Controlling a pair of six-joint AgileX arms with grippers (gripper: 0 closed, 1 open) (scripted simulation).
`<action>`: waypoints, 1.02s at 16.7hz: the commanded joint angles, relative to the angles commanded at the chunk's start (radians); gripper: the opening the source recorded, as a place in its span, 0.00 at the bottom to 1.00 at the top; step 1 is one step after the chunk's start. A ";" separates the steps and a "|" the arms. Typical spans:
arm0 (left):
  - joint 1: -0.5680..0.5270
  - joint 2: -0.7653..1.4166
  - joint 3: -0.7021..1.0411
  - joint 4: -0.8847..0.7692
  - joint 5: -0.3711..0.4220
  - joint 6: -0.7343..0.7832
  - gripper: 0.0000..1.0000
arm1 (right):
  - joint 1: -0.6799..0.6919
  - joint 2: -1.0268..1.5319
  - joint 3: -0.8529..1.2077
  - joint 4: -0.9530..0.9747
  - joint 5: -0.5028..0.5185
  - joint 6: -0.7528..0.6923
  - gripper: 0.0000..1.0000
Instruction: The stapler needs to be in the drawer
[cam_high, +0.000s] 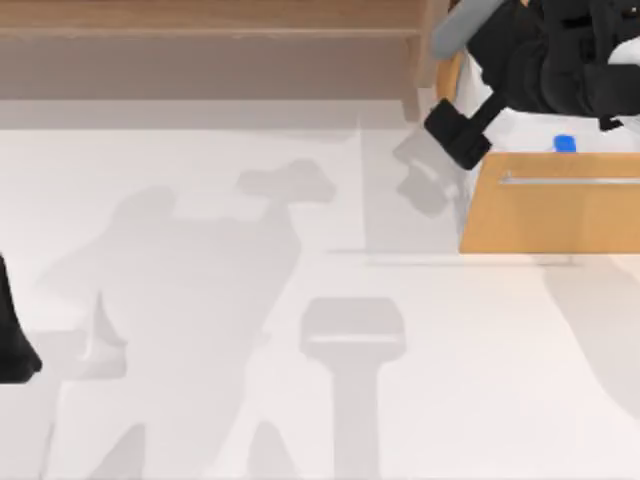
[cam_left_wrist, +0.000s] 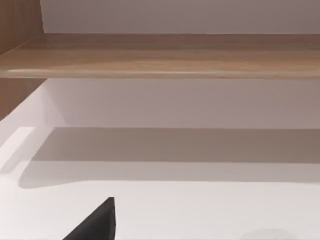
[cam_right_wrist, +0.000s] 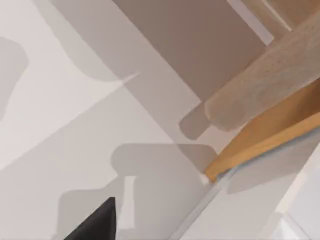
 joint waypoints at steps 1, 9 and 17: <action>0.000 0.000 0.000 0.000 0.000 0.000 1.00 | 0.028 -0.018 -0.076 0.092 0.005 -0.061 1.00; 0.000 0.000 0.000 0.000 0.000 0.000 1.00 | 0.209 -0.054 -0.652 0.850 0.101 -0.563 1.00; 0.000 0.000 0.000 0.000 0.000 0.000 1.00 | 0.152 0.053 -0.998 1.545 0.270 -0.908 1.00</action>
